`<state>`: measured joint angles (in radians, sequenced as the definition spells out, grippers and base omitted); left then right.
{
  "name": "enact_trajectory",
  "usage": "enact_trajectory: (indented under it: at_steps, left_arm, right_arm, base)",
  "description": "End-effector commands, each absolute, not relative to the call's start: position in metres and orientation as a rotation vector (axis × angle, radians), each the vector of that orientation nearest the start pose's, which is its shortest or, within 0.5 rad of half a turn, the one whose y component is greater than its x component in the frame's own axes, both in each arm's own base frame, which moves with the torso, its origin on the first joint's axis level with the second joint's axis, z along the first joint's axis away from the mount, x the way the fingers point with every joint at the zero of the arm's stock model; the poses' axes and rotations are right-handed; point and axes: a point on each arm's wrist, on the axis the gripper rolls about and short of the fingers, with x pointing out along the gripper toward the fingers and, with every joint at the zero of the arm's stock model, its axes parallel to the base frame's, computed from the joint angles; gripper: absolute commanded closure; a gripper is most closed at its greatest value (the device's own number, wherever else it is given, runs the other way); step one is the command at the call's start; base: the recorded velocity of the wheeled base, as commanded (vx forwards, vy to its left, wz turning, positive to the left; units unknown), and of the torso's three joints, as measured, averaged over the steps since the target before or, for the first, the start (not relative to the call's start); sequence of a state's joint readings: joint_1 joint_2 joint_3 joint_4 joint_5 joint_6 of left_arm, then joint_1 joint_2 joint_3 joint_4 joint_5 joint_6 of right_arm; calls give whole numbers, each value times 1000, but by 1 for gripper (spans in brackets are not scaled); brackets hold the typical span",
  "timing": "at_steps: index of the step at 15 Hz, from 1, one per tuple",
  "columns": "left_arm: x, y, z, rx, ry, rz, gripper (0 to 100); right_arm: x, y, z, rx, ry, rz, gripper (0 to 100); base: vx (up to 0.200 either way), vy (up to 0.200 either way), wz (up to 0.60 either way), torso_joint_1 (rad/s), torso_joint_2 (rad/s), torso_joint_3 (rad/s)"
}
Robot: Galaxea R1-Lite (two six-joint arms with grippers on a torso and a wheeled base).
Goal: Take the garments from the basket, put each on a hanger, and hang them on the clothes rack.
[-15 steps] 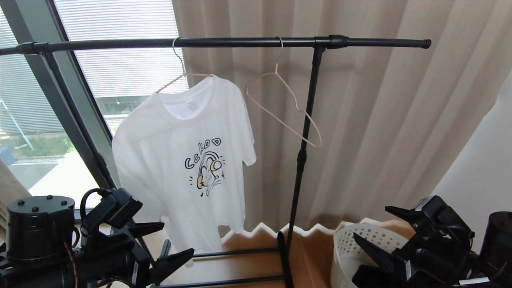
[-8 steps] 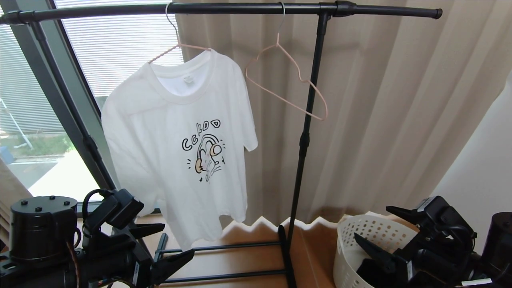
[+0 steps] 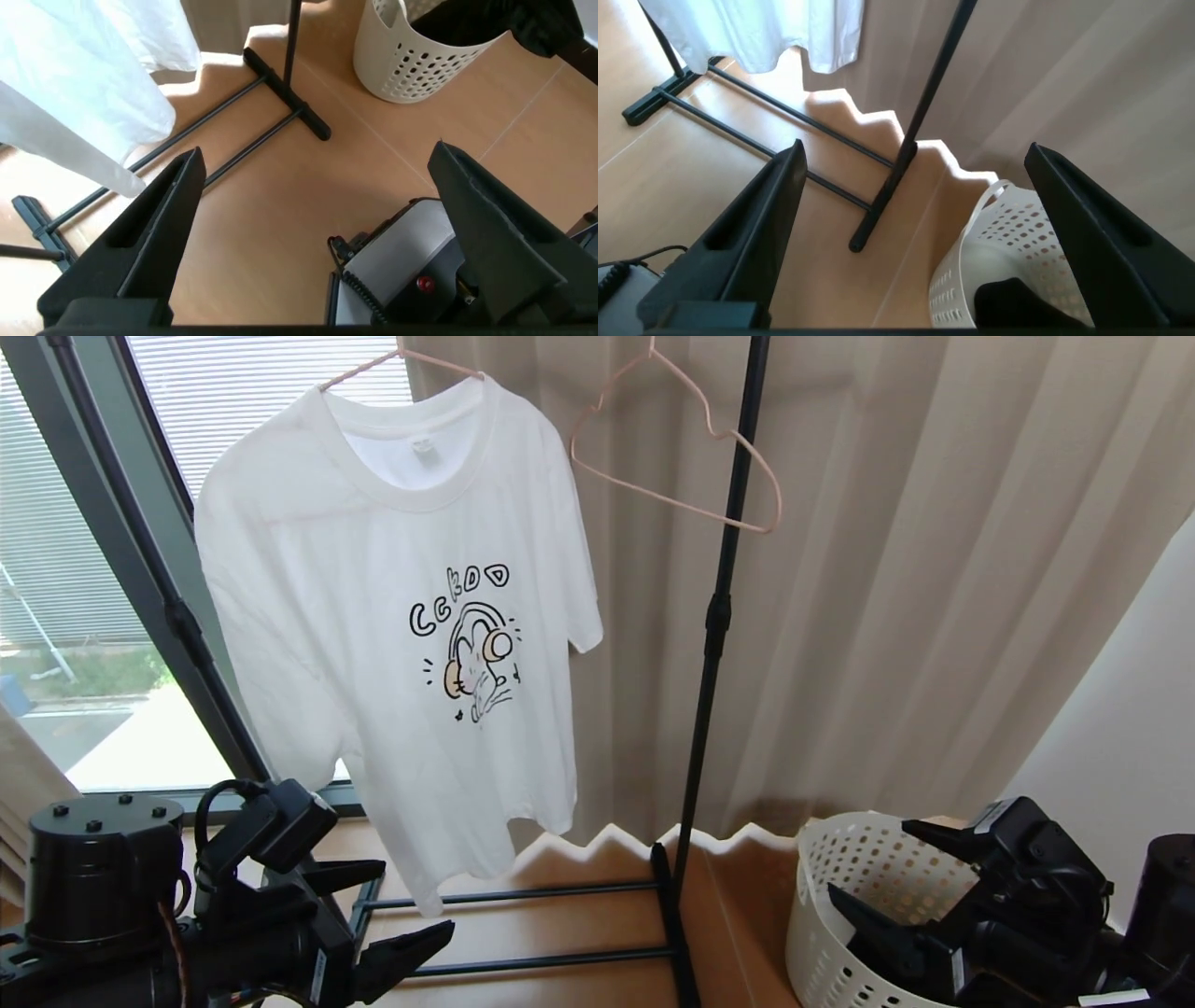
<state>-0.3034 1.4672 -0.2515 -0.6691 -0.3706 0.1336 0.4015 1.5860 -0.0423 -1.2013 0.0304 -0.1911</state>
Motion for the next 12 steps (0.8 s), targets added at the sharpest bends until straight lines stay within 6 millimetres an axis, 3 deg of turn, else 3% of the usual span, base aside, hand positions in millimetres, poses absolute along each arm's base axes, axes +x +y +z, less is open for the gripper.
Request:
enact_trajectory:
  at_steps: [1,5,12]
  left_arm:
    - [176,-64,108,106,514,-694,0]
    - [176,-64,106,107,524,-697,0]
    - [176,-64,106,107,524,-697,0]
  right_arm:
    - [166,71,93,-251,297,458,0]
    - [164,71,90,-252,311,462,0]
    - [163,70,92,-252,304,465,0]
  base:
    - [0,0,0,-32,188,154]
    - [0,0,0,-6,40,35]
    - [0,0,-600,3,6,4]
